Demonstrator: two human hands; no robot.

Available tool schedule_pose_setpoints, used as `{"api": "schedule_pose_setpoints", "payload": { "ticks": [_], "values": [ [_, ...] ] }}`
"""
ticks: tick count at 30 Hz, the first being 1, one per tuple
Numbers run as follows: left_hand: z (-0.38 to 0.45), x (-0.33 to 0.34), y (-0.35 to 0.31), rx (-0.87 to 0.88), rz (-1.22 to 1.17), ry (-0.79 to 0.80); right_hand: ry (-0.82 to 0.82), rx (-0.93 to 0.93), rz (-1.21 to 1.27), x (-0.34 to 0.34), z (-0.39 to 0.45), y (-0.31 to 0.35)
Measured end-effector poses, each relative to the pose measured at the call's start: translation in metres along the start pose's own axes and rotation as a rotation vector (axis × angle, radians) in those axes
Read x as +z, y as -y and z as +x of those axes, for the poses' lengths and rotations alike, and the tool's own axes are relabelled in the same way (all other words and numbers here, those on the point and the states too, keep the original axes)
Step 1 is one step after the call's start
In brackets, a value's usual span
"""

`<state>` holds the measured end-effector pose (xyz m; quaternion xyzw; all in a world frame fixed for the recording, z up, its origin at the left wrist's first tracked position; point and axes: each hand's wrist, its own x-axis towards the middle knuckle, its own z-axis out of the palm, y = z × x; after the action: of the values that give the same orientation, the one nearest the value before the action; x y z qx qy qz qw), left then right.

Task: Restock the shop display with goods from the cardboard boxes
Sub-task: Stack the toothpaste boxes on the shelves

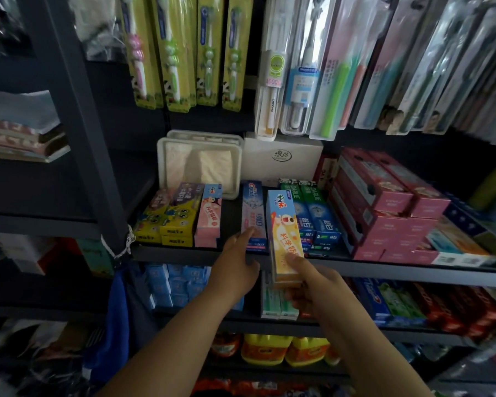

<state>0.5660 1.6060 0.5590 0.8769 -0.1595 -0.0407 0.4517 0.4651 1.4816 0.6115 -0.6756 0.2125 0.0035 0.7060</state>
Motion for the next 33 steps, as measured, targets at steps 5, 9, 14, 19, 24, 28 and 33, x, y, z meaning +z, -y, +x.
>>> {"api": "schedule_pose_setpoints", "payload": {
  "ticks": [5,9,14,19,24,28,33],
  "values": [
    [-0.001,-0.003,0.005,-0.032,-0.119,0.005,0.042,0.005,0.031,0.009,0.008,0.006],
    [-0.019,-0.009,0.019,-0.064,-0.161,-0.188,0.105,0.053,0.073,0.032,0.025,0.017],
    [-0.03,-0.035,0.026,0.034,-0.146,-0.345,0.113,0.103,0.103,0.067,0.05,0.025],
    [-0.018,-0.072,0.033,0.294,0.393,-0.509,0.09,0.12,0.117,0.086,0.064,0.025],
    [-0.008,-0.076,0.047,0.277,0.497,-0.404,0.01,0.155,0.163,0.093,0.066,0.015],
    [-0.007,-0.076,0.053,0.274,0.468,-0.405,-0.072,0.192,0.284,0.098,0.064,0.004],
    [-0.006,-0.077,0.054,0.275,0.478,-0.365,-0.164,0.227,0.477,0.107,0.067,-0.004]
  ]
}}
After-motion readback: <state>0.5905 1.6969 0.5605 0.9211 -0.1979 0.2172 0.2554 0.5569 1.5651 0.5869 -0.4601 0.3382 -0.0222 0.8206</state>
